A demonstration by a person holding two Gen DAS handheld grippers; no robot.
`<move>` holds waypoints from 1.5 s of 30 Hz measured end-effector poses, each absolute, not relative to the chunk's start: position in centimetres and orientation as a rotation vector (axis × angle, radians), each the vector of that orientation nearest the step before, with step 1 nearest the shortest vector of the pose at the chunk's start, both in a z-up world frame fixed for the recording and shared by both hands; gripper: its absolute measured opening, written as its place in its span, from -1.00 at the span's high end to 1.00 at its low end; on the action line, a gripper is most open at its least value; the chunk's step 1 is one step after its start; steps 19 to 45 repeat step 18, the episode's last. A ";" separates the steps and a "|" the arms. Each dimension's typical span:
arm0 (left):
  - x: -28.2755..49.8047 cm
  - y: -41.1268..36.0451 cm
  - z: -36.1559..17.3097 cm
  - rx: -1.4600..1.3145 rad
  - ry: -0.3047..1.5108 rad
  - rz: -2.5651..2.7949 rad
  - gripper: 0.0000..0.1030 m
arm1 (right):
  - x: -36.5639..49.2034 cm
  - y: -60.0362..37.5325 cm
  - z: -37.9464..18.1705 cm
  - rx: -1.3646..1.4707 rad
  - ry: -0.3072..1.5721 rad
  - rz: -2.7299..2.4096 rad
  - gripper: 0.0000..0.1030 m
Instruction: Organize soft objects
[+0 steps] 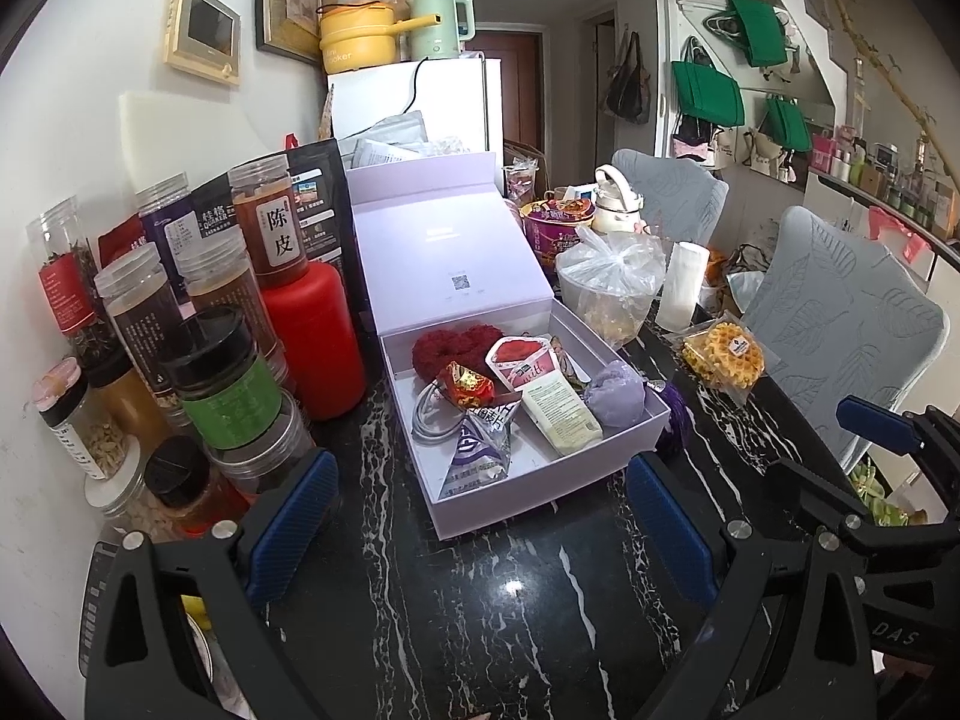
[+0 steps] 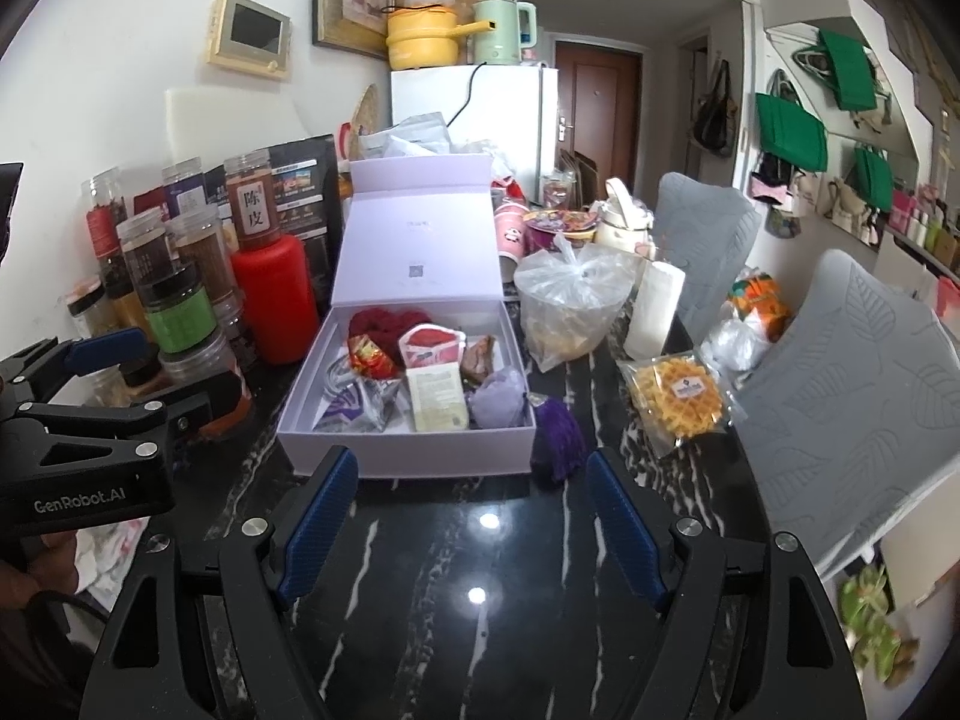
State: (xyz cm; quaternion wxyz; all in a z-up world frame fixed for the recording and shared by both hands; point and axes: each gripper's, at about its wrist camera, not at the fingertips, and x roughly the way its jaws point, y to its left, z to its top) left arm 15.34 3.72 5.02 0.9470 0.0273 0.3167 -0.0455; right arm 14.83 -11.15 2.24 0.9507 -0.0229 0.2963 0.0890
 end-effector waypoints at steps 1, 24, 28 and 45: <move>15.4 3.7 5.0 0.059 0.647 -0.091 -0.92 | 14.8 -11.2 2.1 -0.049 0.605 0.178 -0.55; 15.9 4.0 4.3 0.047 0.675 -0.105 -0.92 | 15.2 -11.1 1.8 -0.054 0.616 0.174 -0.58; 15.9 4.0 4.3 0.047 0.675 -0.105 -0.92 | 15.2 -11.1 1.8 -0.054 0.616 0.174 -0.58; 15.9 4.0 4.3 0.047 0.675 -0.105 -0.92 | 15.2 -11.1 1.8 -0.054 0.616 0.174 -0.58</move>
